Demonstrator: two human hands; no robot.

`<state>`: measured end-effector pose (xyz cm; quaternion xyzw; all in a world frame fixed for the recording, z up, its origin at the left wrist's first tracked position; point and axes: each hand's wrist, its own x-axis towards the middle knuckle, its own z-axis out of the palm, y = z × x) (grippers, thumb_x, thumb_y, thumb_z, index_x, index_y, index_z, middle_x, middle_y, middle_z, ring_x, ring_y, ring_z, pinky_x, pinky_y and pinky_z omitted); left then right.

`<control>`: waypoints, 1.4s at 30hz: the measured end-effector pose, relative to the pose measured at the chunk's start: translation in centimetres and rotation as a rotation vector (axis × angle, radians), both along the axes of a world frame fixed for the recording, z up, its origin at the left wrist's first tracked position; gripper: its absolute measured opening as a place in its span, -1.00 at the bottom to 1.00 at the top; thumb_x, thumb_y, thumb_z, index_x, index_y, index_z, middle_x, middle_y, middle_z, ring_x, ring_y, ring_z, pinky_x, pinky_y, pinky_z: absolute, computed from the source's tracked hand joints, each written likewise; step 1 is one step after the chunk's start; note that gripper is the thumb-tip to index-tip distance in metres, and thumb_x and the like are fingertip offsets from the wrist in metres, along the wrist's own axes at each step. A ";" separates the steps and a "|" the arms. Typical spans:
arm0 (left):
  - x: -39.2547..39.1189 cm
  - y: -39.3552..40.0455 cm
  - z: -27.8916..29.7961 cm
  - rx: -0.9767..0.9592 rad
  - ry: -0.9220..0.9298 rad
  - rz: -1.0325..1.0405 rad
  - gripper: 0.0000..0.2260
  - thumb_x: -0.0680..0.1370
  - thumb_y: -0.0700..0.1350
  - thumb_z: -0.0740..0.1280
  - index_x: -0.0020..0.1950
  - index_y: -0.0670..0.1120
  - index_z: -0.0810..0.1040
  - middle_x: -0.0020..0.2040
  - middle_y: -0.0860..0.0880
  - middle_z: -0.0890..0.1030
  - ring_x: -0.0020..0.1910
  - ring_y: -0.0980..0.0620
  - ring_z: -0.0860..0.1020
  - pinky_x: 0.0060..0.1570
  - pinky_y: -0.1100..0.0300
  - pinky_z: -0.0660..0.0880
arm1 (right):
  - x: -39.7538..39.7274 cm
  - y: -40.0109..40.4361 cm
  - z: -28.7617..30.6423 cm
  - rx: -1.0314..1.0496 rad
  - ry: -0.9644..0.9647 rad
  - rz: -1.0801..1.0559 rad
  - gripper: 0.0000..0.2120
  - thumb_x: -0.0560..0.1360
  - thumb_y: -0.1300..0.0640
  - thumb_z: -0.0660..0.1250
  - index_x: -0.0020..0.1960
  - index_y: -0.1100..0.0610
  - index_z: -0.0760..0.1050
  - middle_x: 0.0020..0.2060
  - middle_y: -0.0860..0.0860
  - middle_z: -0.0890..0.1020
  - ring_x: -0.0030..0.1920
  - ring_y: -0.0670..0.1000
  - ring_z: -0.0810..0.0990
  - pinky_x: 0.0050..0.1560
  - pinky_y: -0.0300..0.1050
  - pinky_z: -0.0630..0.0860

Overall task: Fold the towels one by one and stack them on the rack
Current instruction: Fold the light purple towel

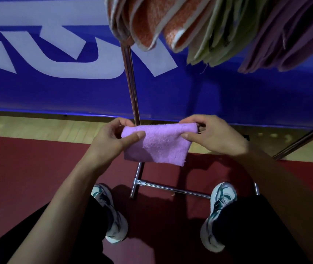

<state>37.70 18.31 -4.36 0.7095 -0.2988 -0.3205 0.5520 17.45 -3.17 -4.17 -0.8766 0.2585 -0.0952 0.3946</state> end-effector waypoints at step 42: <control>1.0 -0.7 0.5 0.249 -0.604 0.046 -0.81 0.46 -0.03 0.60 -0.16 0.13 0.60 -0.37 0.15 0.59 -0.38 0.26 0.55 -0.35 0.47 0.41 | 1.0 1.0 3.1 0.121 -0.046 -0.104 -0.84 0.48 0.12 0.46 0.03 -0.04 0.73 -0.23 -0.24 0.72 -0.19 -0.29 0.66 -0.12 -0.38 0.57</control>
